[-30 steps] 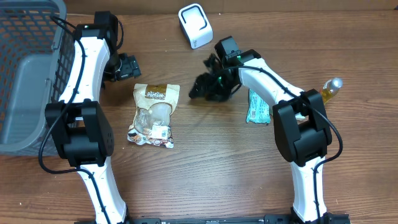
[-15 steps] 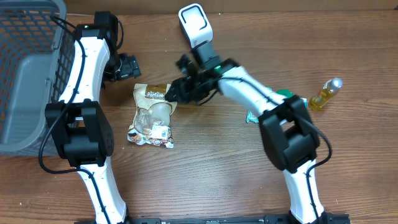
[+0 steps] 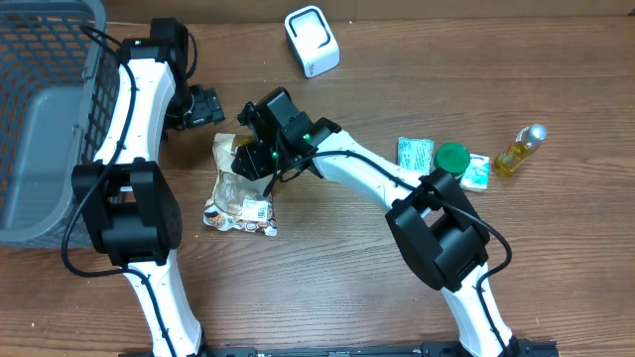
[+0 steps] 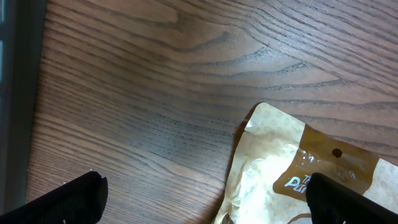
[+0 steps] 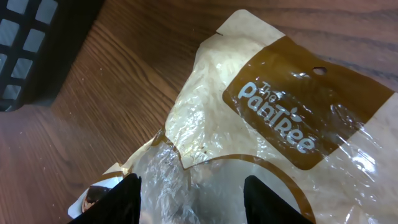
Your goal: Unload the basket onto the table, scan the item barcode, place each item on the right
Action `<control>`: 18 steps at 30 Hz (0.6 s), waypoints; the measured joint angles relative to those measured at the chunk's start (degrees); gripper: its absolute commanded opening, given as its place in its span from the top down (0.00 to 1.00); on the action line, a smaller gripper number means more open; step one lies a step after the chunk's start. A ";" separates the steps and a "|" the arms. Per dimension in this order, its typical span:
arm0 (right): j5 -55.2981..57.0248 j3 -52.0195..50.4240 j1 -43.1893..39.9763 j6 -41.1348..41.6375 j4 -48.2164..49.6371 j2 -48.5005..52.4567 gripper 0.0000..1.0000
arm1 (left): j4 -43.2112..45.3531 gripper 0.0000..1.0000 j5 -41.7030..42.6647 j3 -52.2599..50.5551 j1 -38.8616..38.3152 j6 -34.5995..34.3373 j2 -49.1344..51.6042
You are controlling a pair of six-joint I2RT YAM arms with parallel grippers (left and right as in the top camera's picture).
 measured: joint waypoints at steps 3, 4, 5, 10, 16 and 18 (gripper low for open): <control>0.85 0.00 0.04 0.00 0.22 0.20 0.50 | 0.00 0.00 0.00 0.00 0.00 0.00 0.00; 1.36 0.00 0.04 -0.04 0.28 0.37 0.50 | 0.00 0.00 0.00 0.00 0.00 0.00 0.00; 1.68 0.00 0.02 -0.02 0.50 0.61 0.50 | 0.00 0.00 0.00 0.00 0.00 0.00 0.00; 2.71 0.00 0.02 -0.04 1.53 2.45 0.50 | 0.00 0.00 0.00 0.00 0.00 0.00 0.00; 3.91 0.00 0.02 0.00 1.99 3.26 0.51 | 0.00 0.00 0.00 0.00 0.00 0.00 0.00; 4.74 0.00 0.02 0.00 2.01 3.26 0.51 | 0.00 0.00 0.00 0.00 0.00 0.00 0.00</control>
